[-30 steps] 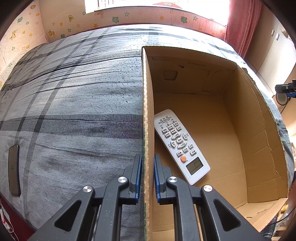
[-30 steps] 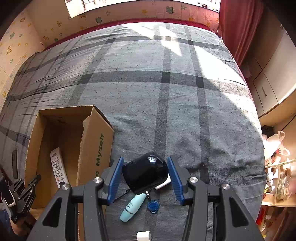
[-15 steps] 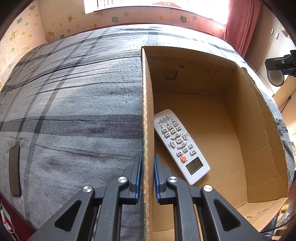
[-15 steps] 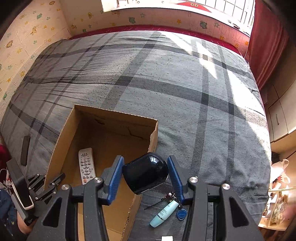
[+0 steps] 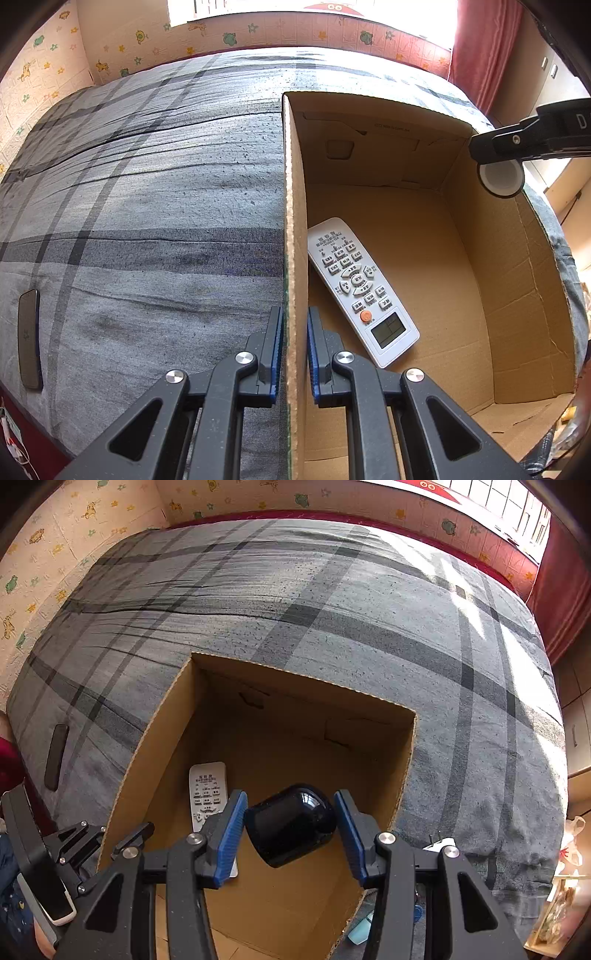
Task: Organize rigid objects
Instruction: 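Carry the black object into the box with the right gripper and release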
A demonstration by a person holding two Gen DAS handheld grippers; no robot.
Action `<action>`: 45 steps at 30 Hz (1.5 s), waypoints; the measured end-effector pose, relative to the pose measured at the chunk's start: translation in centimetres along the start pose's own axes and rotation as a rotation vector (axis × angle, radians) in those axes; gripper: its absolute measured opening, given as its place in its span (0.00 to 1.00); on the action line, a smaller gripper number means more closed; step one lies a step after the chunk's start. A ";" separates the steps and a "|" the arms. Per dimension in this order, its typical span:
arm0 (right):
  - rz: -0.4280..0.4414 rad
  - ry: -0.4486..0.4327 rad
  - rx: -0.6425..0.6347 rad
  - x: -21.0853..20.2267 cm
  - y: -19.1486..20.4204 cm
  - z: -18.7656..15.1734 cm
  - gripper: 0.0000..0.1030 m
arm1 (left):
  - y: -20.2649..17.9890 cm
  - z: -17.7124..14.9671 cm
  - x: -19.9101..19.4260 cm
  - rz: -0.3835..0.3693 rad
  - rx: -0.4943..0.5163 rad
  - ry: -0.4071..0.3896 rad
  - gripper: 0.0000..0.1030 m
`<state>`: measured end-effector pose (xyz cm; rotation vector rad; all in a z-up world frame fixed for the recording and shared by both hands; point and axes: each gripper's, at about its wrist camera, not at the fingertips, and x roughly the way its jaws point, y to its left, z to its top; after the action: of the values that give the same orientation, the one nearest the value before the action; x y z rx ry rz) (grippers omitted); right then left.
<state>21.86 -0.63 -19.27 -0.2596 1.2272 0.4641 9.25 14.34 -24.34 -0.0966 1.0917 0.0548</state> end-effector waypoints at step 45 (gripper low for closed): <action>-0.015 0.150 0.000 10.1 3.2 0.3 0.70 | -0.1 0.1 0.0 0.003 -0.004 0.006 0.13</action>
<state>23.19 4.32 -28.55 -0.3076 1.3702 0.4375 9.33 14.28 -24.33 -0.0985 1.0981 0.0592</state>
